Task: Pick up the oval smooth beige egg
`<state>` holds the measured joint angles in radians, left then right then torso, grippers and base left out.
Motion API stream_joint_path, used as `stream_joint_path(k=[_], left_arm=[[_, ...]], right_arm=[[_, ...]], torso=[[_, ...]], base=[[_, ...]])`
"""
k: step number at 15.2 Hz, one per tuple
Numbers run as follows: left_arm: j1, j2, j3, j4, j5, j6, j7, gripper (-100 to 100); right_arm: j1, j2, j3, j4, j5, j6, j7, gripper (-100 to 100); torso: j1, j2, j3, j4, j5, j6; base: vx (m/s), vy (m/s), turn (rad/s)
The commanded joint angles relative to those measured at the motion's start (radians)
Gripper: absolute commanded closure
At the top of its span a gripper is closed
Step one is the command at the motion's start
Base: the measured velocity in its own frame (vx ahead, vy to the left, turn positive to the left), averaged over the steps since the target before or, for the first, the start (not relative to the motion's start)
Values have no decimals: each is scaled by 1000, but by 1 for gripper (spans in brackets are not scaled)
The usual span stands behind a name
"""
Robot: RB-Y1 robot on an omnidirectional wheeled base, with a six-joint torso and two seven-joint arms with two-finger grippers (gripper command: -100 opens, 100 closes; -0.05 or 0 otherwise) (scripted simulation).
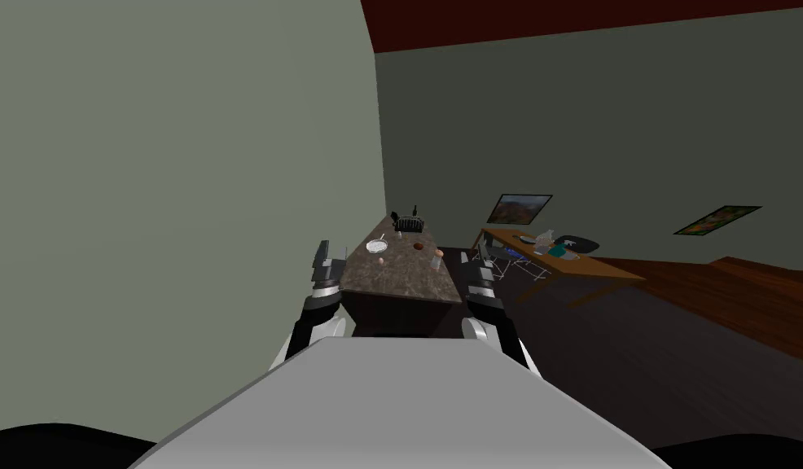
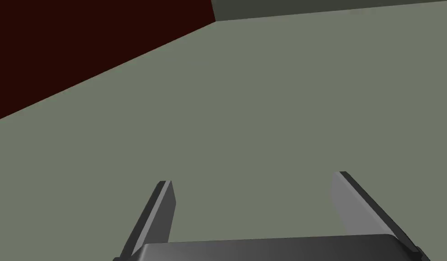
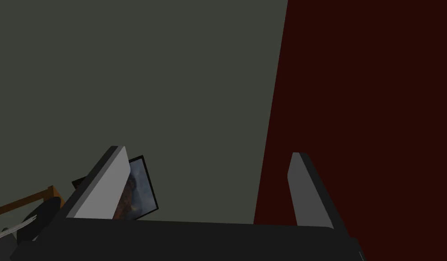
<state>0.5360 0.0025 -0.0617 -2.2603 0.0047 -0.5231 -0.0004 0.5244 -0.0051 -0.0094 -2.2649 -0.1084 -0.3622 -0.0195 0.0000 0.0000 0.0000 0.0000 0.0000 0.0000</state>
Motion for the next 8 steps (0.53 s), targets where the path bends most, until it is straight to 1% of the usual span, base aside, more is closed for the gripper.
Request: stream_joint_path(k=[1, 4, 5, 7, 8], left_arm=[[-12, 33, 1, 12, 0, 12, -1, -100], [-58, 100, 3, 61, 2, 62, -6, -100], [-58, 100, 3, 61, 2, 62, -6, -100], [-107, 137, 6, 112, 3, 114, -12, -100], [-107, 137, 6, 112, 3, 114, -12, -100]], right_arm=[[0, 0, 0, 0, 0, 0, 0, 0], [0, 0, 0, 0, 0, 0, 0, 0], [0, 0, 0, 0, 0, 0, 0, 0], [0, 0, 0, 0, 0, 0, 0, 0], [0, 0, 0, 0, 0, 0, 0, 0]], torso=[[0, 0, 0, 0, 0, 0], [2, 8, 4, 2, 0, 0], [2, 10, 5, 2, 0, 0], [1, 8, 5, 2, 0, 0], [0, 7, 4, 2, 0, 0]], base=[[-59, -1, -17], [-142, 19, -23], [-119, 11, -9], [-82, -12, 2], [-62, -17, 5]])
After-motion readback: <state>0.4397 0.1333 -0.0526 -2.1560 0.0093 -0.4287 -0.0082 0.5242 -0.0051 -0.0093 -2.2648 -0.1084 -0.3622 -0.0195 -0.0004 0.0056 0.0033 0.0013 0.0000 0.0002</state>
